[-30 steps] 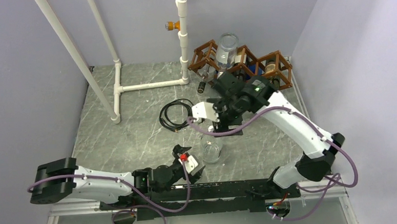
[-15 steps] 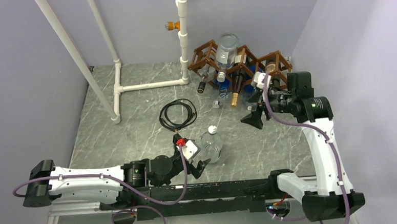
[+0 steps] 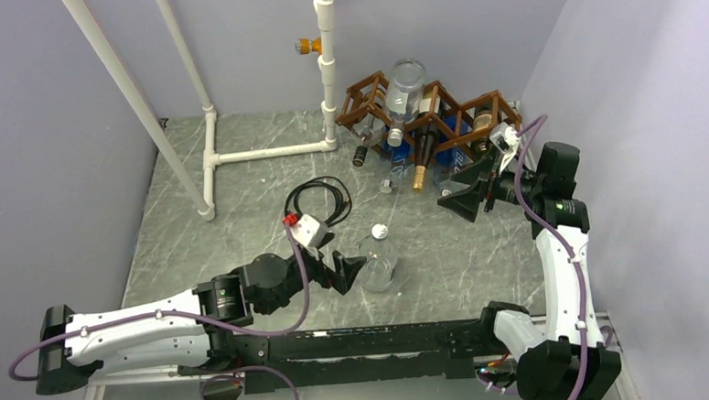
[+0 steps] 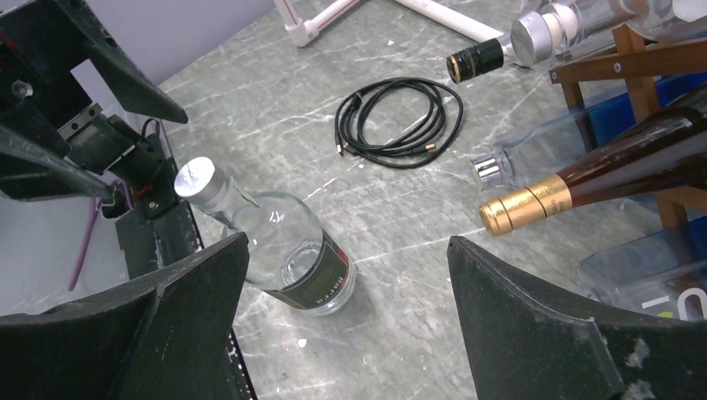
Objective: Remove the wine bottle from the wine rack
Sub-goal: Pick up the wine bottle from the center of the board.
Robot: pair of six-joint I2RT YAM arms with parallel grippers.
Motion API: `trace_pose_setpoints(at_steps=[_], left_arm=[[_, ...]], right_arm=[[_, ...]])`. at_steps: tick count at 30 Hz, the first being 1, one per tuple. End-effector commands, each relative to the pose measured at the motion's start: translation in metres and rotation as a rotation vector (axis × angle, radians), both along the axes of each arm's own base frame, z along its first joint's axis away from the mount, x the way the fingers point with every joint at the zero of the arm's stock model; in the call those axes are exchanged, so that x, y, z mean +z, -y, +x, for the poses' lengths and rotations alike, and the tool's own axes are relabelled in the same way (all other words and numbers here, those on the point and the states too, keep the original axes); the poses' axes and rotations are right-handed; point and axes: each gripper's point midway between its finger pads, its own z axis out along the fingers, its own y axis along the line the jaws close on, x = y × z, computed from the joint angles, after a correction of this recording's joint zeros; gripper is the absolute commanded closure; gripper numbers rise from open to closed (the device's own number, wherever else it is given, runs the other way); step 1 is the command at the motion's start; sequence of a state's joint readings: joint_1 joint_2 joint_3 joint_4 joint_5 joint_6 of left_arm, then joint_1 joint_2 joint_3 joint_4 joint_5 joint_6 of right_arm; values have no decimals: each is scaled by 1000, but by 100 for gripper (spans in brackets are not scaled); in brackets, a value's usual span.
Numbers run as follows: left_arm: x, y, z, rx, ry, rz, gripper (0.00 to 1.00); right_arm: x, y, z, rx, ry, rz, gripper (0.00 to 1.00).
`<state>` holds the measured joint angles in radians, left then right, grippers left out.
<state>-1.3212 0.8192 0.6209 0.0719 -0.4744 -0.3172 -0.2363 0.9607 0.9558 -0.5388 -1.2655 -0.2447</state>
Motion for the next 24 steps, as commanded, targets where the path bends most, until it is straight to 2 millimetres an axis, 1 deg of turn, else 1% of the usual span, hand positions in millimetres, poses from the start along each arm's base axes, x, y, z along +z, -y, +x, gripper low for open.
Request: trace_pose_setpoints(at_steps=[1,2,5,7,9,12,15,16,18,21,24], left_arm=[[32,-6,6,23,-132,-170,1],[38,-8,9,27,-152,-195,0],[37,-12,15,66,-219,-184,1],[35,-14,22,121,-252,-157,1],[34,-12,28,168,-288,-124,1],[39,-1,34,204,-343,-75,0],[45,17,34,184,-375,0,0],[41,24,34,175,-379,40,0],[47,35,31,158,-338,93,0],[50,50,29,160,-258,217,1],[43,60,35,221,-264,337,0]], right_arm=[[19,-4,-2,32,77,27,8],[19,-3,-1,27,77,26,8],[18,-2,0,16,76,22,8],[17,-2,1,10,75,19,8],[16,-1,2,3,74,16,8],[15,0,4,-9,73,10,8],[13,2,6,-20,68,9,8],[13,1,6,-20,68,9,8],[12,2,7,-24,67,8,8],[12,2,7,-27,65,8,8],[11,3,8,-30,66,7,8]])
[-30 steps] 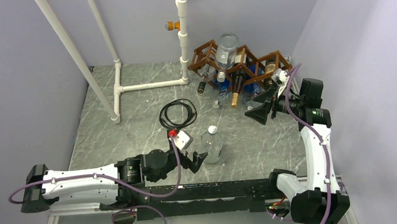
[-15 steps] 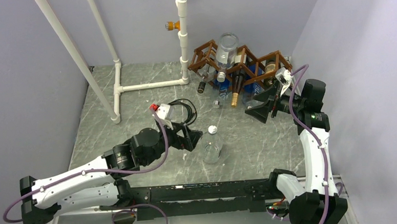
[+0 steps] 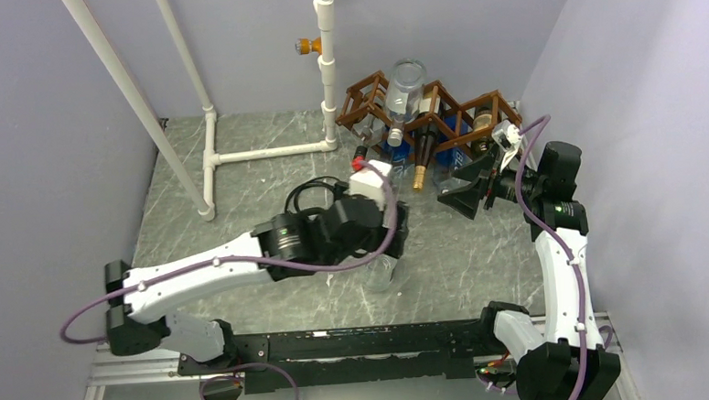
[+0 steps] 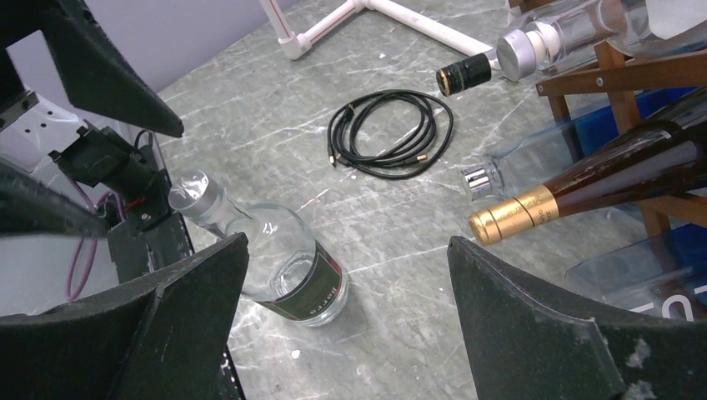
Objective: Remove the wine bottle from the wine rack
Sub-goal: Pick up the wine bottle from the center of the board.
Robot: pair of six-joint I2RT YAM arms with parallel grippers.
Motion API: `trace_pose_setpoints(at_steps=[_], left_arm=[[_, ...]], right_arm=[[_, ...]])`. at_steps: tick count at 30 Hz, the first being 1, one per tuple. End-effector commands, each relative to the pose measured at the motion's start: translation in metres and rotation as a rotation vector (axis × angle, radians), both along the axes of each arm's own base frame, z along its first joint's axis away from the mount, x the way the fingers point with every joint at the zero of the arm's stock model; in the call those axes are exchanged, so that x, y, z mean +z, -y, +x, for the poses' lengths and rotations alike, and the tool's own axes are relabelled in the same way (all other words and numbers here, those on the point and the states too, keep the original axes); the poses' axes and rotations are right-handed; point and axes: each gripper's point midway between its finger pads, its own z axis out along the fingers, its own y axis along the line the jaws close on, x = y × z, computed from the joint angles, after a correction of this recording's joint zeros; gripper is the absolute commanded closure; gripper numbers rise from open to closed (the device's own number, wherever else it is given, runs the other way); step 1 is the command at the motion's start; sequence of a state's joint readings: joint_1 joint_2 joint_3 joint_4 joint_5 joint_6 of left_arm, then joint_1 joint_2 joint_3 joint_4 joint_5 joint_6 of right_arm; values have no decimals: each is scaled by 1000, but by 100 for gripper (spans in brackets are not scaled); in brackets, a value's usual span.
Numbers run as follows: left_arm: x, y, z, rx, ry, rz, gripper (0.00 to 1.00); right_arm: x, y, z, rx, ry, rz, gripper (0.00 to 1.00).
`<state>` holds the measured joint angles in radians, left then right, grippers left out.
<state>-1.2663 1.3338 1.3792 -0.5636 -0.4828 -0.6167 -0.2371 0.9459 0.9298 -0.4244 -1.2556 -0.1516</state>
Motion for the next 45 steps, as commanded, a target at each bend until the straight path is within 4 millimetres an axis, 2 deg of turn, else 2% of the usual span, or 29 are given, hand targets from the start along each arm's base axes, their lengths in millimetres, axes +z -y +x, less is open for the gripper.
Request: trace_pose_setpoints(at_steps=[1,5,7,23,45], left_arm=[[-6,0,9,67,26,214,0],[-24,2,15,148,-4,354,1],[-25,6,15,148,8,372,1],[-64,12,16,171,-33,352,16],[-72,10,22,199,-33,335,38]], right_arm=[[5,2,2,-11,46,-12,8],[5,3,3,-19,46,-16,8],[5,3,4,-21,47,-17,8],[3,4,5,-34,44,-22,7],[1,5,7,-37,40,-25,7]])
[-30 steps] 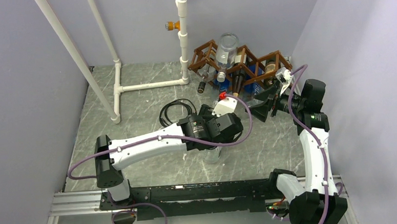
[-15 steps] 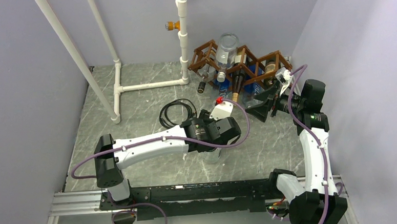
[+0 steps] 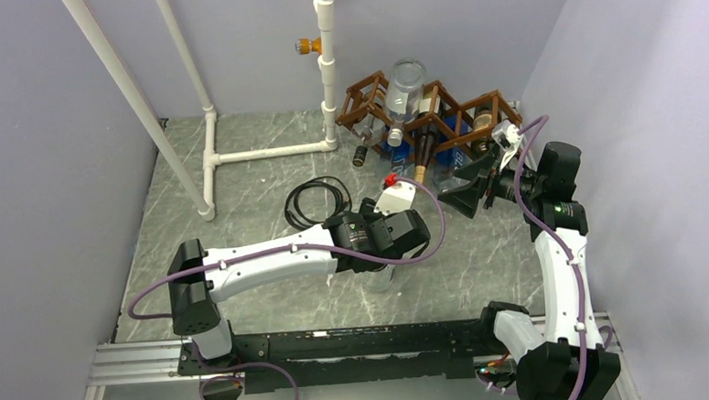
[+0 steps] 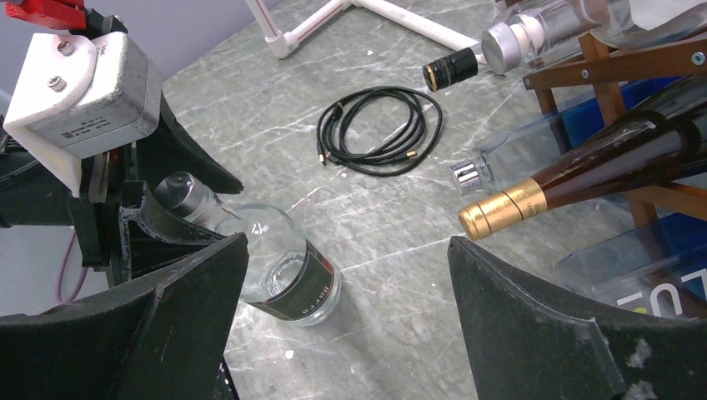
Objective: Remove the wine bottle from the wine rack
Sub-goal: Pick up the wine bottle from the center of the board.
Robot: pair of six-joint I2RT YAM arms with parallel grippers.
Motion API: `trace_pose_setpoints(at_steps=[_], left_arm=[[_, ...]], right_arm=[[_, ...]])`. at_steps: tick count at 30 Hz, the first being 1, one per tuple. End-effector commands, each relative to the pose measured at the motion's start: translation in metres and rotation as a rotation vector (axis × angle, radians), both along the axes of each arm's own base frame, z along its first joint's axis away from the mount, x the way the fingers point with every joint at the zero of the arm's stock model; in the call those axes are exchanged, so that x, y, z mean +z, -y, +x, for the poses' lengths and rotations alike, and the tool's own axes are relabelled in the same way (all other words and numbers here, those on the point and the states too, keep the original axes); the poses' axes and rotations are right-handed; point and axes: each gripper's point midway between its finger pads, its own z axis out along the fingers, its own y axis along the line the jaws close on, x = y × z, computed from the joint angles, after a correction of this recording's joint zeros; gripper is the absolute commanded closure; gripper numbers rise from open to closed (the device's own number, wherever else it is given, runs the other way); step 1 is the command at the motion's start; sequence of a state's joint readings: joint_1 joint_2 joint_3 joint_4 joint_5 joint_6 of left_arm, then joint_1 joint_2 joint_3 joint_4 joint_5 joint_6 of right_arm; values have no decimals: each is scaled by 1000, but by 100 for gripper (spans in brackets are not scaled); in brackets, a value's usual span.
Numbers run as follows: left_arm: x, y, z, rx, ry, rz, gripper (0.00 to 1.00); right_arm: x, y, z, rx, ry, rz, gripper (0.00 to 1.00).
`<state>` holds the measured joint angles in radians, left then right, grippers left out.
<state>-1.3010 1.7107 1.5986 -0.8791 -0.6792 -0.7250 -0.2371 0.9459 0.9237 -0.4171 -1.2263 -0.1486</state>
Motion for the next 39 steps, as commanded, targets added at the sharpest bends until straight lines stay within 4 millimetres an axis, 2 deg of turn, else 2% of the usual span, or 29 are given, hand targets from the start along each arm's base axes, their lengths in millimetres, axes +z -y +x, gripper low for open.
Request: trace_pose_setpoints(at_steps=[1,6,11,14,18,20,25,30,39], left_arm=[[20,-1,3,24,28,-75,38],[18,-1,3,27,24,-70,42],[18,-1,3,25,19,-81,53],[18,-2,3,27,11,-93,66],[28,-6,5,22,27,-135,94],[39,-8,7,8,52,-174,100],[65,-21,13,-12,125,-245,100],[82,-41,25,5,175,-305,100],[96,-90,52,69,245,-345,100]], right_arm=[[4,2,3,-12,44,-16,7],[5,2,2,-10,48,-17,7],[5,2,2,-12,51,-20,8],[5,3,2,-14,50,-21,7],[5,3,2,-16,53,-23,7],[6,3,2,-16,55,-24,7],[6,3,2,-17,57,-25,7],[6,3,2,-20,58,-27,7],[5,3,2,-22,59,-29,7]])
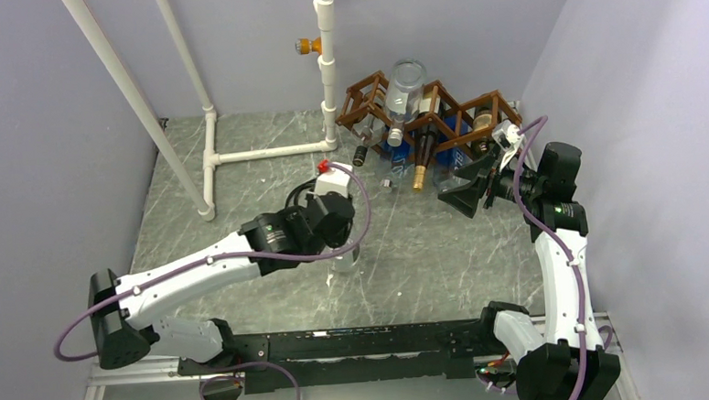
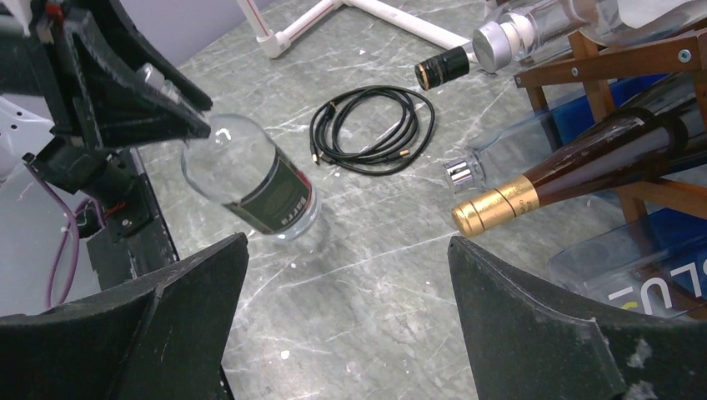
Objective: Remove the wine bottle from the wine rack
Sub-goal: Pick up the wine bottle from the center of the board, then place the wine bottle at the center of the board.
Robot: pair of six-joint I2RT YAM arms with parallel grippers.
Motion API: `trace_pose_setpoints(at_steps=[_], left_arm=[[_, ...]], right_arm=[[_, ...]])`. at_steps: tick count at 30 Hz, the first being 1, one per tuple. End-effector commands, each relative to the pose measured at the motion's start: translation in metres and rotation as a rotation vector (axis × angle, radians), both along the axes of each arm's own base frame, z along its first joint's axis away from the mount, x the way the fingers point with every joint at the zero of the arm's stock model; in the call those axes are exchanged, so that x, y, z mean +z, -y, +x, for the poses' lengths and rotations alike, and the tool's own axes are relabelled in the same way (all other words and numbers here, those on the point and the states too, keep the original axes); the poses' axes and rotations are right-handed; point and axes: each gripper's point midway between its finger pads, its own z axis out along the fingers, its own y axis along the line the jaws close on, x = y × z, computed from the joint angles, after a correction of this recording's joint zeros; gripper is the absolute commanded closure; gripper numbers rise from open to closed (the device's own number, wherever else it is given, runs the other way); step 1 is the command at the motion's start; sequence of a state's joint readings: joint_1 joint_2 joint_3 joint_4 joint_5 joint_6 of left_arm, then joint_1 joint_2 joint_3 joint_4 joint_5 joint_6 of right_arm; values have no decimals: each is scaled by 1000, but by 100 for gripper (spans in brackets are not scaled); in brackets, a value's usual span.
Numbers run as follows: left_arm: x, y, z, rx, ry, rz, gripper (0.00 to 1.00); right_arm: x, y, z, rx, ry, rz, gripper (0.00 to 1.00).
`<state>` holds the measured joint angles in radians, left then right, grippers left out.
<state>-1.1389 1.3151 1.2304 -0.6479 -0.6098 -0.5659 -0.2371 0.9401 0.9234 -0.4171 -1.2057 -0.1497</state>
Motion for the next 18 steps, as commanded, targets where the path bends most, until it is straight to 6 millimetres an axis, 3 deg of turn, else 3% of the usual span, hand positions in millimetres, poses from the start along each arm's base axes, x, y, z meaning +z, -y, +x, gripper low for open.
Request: trace_pose_setpoints(at_steps=[1,18], left_arm=[[69,-13,29,62,165,-204,100],[99,-109,85,286,328,-213,100]], right_arm=[[5,2,1,-4,54,-19,7],[4,2,2,-8,53,-22,7]])
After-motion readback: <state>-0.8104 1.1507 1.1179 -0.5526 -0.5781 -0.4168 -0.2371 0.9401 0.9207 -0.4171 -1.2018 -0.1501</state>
